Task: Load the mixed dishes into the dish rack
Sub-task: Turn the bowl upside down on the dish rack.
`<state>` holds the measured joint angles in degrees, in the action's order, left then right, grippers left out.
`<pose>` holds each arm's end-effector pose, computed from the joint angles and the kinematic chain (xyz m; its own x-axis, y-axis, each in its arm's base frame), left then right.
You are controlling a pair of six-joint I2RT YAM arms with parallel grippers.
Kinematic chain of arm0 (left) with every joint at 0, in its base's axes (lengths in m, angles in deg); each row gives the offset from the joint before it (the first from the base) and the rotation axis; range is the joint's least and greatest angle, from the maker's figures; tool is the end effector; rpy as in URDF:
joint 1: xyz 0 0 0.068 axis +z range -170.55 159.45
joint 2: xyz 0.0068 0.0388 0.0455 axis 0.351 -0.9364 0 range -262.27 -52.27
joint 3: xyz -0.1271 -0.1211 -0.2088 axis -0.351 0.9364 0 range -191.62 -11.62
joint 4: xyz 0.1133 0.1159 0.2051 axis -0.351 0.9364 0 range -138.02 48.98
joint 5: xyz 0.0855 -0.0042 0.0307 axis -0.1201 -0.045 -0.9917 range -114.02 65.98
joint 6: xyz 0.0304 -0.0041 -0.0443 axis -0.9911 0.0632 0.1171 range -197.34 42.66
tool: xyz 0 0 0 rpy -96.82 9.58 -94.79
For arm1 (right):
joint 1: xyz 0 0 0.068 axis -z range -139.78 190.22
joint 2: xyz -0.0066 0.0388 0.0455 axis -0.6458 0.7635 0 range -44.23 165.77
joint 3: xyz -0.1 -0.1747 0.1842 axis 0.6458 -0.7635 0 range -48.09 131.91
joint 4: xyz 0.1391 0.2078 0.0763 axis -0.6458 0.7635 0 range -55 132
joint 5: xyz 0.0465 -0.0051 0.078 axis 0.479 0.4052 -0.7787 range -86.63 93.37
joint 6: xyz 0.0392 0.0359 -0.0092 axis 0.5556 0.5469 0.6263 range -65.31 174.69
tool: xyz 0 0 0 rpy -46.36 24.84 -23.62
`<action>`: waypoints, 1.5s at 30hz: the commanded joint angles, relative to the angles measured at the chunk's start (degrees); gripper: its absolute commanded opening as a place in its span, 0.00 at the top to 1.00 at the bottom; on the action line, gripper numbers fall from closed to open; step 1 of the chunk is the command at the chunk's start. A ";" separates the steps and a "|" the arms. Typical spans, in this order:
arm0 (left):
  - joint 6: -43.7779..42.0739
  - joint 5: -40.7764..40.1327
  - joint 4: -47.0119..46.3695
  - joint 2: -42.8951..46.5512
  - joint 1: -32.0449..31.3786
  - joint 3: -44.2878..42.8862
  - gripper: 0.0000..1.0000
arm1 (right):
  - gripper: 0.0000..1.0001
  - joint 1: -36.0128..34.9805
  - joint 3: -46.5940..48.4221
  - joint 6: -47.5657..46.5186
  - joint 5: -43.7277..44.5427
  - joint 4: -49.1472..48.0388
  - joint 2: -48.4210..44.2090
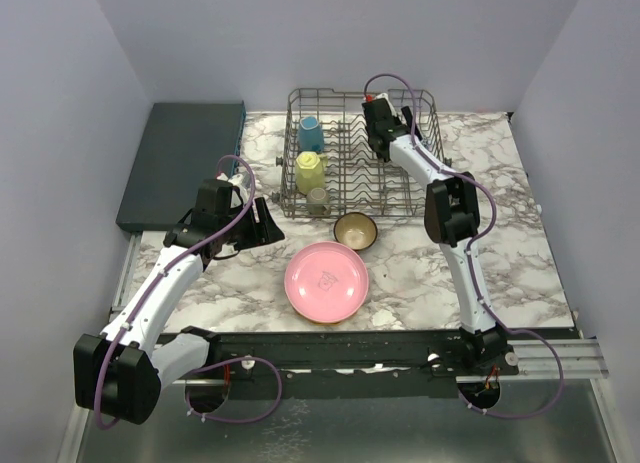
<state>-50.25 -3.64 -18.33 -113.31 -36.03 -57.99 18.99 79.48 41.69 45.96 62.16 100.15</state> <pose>0.2098 -0.0710 0.2655 -0.8231 -0.2150 -0.5257 0.1296 0.8301 -0.5424 0.5295 0.1799 0.1842 -0.6727 -0.4390 -0.5956 0.0370 0.7840 -0.6197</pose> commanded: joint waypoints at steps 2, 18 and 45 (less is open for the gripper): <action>-0.81 -0.96 0.42 1.18 -0.16 -0.22 0.36 | 0.10 -0.95 1.90 2.10 -1.10 2.46 -5.07; -0.72 -0.61 0.45 1.62 -0.16 -0.19 0.36 | 0.09 -1.86 -0.29 5.28 -2.15 5.46 -14.31; 0.72 -3.80 0.94 1.71 -4.87 0.03 0.35 | 0.10 -2.04 -20.15 18.72 -21.68 12.20 -41.53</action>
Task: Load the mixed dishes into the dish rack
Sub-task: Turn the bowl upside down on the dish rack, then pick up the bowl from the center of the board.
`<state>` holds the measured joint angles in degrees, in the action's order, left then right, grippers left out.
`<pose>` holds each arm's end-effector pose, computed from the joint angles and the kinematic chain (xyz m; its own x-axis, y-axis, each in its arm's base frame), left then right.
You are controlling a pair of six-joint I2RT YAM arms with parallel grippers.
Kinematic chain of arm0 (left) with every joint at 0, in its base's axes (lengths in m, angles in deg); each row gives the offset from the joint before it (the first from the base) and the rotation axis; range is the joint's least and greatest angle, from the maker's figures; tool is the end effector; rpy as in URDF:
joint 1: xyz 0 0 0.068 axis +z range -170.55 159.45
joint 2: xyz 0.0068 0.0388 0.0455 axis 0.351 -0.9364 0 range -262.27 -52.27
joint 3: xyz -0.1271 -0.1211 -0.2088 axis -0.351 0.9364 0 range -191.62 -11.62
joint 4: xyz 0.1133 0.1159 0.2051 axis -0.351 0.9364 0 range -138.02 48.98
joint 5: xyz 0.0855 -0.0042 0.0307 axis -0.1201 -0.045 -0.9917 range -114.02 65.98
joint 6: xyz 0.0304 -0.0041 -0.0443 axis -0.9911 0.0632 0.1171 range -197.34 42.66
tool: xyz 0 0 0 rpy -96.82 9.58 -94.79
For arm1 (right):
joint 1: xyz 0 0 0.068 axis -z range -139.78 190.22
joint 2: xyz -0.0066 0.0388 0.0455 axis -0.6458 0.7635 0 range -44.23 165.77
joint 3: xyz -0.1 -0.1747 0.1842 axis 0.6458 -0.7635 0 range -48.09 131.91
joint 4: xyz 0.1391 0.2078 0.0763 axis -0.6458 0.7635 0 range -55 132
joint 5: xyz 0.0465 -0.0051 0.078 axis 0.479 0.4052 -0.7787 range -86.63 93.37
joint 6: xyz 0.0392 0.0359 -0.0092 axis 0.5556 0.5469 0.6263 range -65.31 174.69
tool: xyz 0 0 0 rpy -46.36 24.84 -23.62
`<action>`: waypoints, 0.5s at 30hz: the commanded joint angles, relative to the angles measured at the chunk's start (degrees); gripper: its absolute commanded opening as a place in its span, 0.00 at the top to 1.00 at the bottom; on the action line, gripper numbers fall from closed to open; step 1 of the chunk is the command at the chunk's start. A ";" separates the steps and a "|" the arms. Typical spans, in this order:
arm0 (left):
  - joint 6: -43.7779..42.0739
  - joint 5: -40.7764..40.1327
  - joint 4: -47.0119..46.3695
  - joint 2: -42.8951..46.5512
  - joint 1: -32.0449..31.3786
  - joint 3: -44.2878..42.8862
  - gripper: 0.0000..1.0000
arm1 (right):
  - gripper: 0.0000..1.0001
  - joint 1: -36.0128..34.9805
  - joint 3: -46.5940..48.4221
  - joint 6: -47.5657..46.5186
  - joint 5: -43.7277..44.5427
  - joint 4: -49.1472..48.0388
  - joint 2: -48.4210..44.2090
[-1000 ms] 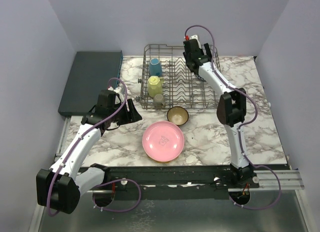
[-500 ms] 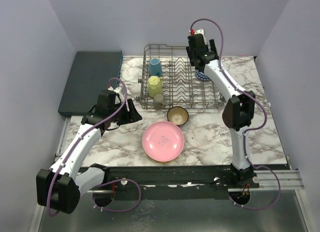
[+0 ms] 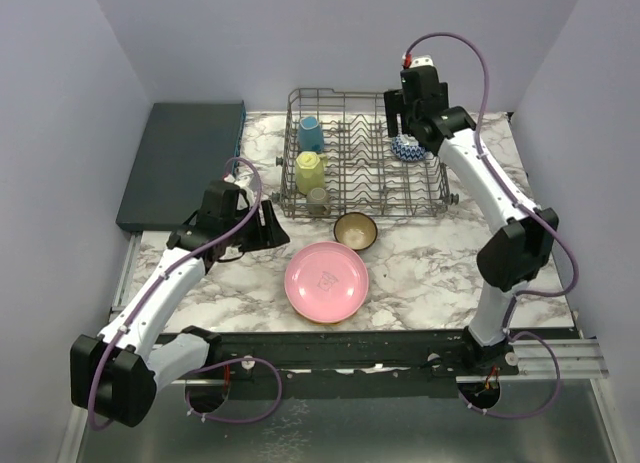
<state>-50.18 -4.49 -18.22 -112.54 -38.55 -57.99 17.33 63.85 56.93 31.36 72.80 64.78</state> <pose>0.2046 -0.0791 0.2679 -0.8225 -0.1851 -0.5379 0.1638 0.8285 -0.5355 0.4065 0.1535 0.3752 -0.5259 -0.1845 -0.8303 0.0318 0.9712 -0.2360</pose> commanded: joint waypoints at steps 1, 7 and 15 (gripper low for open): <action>0.90 -3.69 1.22 0.90 -3.12 -0.12 0.35 | 0.10 -0.40 -5.98 4.04 -8.17 1.69 -7.46; 2.47 -7.31 3.74 -0.47 -5.86 -1.74 0.34 | 0.13 -0.56 -16.47 8.00 -14.86 1.93 -15.79; 4.38 -9.03 4.12 -2.67 -7.07 -4.19 0.34 | 0.16 -0.76 -29.64 12.02 -24.87 0.49 -25.23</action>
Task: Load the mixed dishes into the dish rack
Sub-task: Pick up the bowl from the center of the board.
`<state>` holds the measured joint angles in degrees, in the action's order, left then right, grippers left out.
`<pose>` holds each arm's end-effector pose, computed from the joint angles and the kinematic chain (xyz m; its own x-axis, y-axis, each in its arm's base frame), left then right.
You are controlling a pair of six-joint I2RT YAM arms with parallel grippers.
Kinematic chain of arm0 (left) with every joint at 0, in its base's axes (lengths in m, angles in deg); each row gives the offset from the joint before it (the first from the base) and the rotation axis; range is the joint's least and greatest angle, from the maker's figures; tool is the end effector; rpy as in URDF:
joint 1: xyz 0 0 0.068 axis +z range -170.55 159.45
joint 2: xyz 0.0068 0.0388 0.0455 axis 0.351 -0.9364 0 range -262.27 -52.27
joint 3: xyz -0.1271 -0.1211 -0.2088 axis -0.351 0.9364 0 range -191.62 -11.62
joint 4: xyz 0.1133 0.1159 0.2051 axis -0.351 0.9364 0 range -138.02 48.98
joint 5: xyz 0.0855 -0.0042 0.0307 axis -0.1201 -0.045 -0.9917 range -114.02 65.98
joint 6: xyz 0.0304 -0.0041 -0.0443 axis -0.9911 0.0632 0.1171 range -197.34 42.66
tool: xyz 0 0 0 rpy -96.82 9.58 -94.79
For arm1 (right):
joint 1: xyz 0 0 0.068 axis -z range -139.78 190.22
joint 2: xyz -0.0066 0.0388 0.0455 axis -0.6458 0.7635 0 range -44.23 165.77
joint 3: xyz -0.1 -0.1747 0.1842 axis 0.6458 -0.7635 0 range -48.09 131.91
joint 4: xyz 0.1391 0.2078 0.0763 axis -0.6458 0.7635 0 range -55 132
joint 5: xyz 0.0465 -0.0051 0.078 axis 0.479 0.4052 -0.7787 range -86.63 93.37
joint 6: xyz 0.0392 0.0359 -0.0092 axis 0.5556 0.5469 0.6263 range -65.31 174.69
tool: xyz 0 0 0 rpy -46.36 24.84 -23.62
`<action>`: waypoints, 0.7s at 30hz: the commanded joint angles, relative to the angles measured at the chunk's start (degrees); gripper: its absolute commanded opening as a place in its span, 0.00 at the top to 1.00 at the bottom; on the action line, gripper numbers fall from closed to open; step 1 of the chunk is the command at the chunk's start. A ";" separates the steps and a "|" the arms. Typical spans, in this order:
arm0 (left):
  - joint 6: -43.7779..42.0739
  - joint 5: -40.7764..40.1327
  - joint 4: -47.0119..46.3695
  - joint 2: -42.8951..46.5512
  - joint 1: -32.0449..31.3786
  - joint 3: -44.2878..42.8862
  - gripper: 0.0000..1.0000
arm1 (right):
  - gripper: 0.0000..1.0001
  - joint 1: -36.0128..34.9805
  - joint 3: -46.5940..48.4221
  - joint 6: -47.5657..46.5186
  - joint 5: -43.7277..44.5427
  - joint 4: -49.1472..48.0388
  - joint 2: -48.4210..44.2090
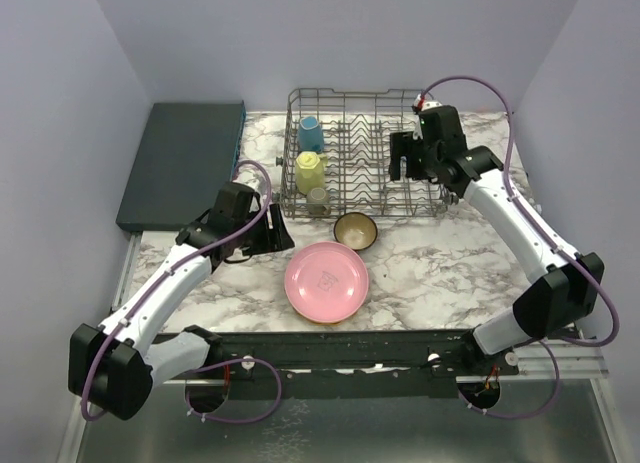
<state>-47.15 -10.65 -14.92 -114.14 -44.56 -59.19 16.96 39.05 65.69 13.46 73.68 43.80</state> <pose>0.1987 -0.0976 0.2640 -0.8522 -0.1560 -0.4995 0.1277 0.8637 -0.4875 0.3157 0.1289 0.3640 -0.6251 -0.0642 -0.7779 -0.1482 0.9882 0.0376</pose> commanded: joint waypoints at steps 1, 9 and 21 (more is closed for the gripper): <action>1.42 -3.18 0.89 -1.50 -1.27 -3.51 0.34 | 0.16 -0.38 -6.30 3.69 -7.70 -0.58 -5.12; 2.58 -6.70 1.13 -4.81 -3.79 -5.72 0.34 | 0.22 -0.35 -17.17 8.30 -15.93 -3.18 -10.54; 3.90 -8.01 0.99 -8.33 -5.52 -7.93 0.34 | 0.37 -0.38 -27.03 13.76 -20.31 -10.66 -9.91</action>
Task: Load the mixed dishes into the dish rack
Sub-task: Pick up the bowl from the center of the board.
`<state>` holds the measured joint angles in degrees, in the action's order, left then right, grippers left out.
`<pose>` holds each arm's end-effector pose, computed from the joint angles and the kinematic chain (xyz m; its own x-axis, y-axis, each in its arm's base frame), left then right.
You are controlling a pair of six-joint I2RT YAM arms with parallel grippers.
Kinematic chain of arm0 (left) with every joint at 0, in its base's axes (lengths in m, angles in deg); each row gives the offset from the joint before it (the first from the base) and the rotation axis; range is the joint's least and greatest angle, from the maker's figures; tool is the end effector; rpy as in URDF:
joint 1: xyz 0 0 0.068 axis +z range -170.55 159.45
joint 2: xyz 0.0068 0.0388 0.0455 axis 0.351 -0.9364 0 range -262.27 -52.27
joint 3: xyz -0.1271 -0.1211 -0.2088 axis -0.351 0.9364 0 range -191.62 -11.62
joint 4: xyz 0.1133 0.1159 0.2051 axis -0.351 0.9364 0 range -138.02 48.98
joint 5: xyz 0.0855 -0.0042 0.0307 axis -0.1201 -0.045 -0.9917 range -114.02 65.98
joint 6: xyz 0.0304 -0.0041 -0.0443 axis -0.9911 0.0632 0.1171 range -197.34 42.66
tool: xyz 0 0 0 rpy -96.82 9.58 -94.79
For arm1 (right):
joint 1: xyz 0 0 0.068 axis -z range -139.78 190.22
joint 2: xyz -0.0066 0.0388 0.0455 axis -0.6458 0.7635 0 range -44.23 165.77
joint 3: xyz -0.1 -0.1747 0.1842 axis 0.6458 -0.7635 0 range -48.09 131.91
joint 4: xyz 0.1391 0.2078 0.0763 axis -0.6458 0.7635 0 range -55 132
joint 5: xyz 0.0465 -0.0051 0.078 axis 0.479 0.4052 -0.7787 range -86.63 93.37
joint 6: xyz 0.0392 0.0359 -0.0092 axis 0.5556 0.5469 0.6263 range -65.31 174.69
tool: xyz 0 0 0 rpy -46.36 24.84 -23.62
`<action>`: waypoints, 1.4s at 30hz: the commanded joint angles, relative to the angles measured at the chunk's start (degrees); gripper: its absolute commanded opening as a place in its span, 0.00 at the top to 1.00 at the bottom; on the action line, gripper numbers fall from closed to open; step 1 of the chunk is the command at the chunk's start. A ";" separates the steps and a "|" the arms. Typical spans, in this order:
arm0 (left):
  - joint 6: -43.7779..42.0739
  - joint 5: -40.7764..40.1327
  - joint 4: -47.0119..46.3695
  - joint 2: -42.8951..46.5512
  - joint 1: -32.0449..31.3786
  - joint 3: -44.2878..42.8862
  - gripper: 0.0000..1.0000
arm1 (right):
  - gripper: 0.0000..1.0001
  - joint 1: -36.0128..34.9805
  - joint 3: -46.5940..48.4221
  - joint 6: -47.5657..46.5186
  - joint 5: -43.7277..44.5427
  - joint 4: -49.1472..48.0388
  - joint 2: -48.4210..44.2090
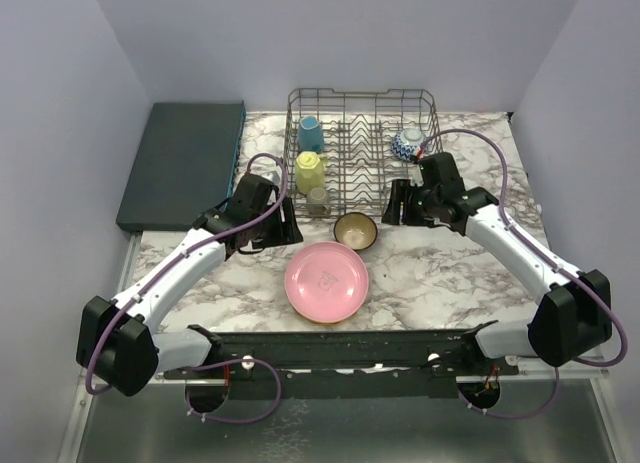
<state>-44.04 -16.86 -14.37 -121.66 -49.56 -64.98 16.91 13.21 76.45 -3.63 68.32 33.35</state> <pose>0.2163 -0.1251 0.2673 -0.8602 -0.1459 -0.4887 0.0951 0.8955 -0.4347 0.2611 0.1172 0.2769 -0.8221 0.0465 -0.5675 -0.1729 0.9293 0.3265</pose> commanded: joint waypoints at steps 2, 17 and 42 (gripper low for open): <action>0.85 -1.71 0.29 -1.17 -0.68 -2.25 0.34 | 0.39 -0.33 -1.72 3.98 -4.01 -6.98 1.57; 1.07 -1.36 0.45 -0.58 -1.04 -1.57 0.33 | 0.49 -0.64 -0.55 4.25 -4.45 -8.71 11.19; -2.09 -1.45 0.43 -0.39 -1.03 -1.22 0.31 | 0.79 -5.41 2.73 6.79 3.00 -8.00 19.21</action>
<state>-44.57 -17.23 -14.42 -123.14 -50.30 -65.62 12.06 13.89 82.19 -3.63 60.11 51.91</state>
